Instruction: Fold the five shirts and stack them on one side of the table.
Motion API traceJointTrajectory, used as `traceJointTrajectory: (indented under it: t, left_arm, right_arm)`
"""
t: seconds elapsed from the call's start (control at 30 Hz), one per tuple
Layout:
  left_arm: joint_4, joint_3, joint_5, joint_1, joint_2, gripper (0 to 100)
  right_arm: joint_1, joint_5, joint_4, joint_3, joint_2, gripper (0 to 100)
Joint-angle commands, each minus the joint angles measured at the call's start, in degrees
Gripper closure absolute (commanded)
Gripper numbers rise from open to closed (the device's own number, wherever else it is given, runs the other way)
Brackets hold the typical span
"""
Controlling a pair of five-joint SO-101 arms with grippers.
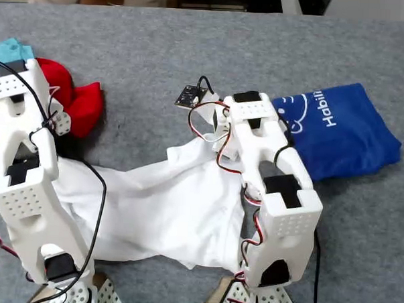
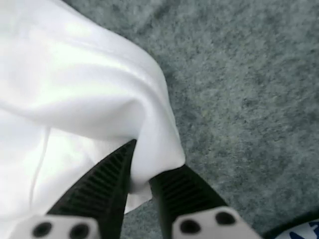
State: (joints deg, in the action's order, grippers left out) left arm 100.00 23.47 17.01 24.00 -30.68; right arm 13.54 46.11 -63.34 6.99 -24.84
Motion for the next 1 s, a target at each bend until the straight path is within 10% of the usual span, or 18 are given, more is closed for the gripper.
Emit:
traceJointTrajectory:
  t: [0.0, 0.97]
  left_arm:
    - [0.8, 4.3, 0.2, 0.1, 0.9, 98]
    - [0.8, 5.5, -1.6, -0.5, 41.1, 98]
  right_arm:
    - [-0.9, 0.1, 0.7, -2.3, -0.1, 99.6]
    - [-3.8, -18.3, 1.8, -10.2, 44.4, 99.6]
